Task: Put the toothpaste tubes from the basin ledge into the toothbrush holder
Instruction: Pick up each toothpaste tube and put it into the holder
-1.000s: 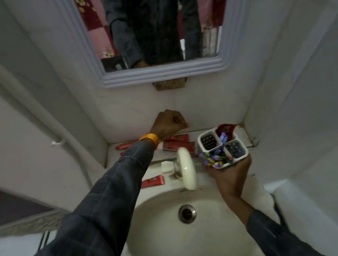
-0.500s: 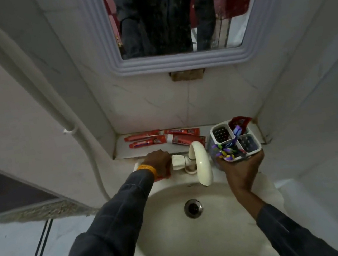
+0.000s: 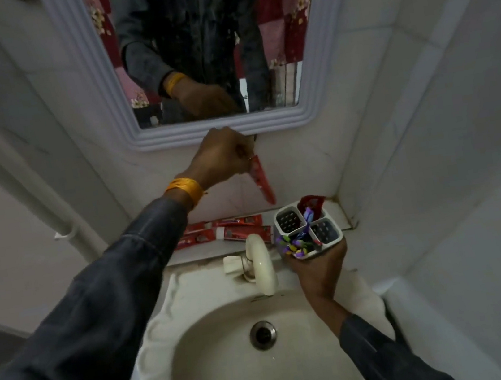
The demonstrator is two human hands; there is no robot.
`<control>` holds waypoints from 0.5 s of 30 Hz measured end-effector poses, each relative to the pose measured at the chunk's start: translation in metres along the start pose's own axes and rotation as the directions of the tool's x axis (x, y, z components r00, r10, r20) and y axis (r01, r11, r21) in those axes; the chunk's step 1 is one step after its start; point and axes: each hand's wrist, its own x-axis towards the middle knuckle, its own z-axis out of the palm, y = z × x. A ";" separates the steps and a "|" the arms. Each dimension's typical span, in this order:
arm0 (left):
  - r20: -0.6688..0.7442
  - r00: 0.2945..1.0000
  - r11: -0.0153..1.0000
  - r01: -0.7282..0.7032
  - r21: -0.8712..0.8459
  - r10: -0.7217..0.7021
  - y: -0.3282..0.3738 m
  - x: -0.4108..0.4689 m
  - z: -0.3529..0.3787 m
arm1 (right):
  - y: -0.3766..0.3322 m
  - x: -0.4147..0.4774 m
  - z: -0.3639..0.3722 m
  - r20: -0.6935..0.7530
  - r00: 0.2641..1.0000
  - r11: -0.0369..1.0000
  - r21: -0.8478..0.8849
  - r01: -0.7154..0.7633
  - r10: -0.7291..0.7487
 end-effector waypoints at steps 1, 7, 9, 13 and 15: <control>-0.016 1.000 0.998 -0.013 -0.063 0.012 0.010 0.004 0.007 | 0.001 0.000 0.001 -0.004 1.000 1.000 -0.007 -0.004 0.004; 0.052 0.995 0.988 -0.077 -0.131 0.085 0.046 0.014 0.068 | 0.006 -0.003 0.002 -0.041 0.999 0.998 -0.066 -0.018 0.015; 0.072 0.995 0.991 -0.063 -0.116 0.072 0.049 0.012 0.084 | 0.006 -0.003 0.004 -0.051 0.999 0.996 -0.084 -0.013 0.009; 0.144 0.988 0.997 -0.038 -0.070 0.048 0.055 0.010 0.108 | 0.003 -0.003 0.005 -0.066 0.998 0.993 -0.114 0.003 -0.010; 0.208 0.976 0.998 -0.061 -0.018 0.064 0.057 0.009 0.118 | 0.002 -0.004 0.006 -0.060 0.998 0.992 -0.126 0.007 -0.015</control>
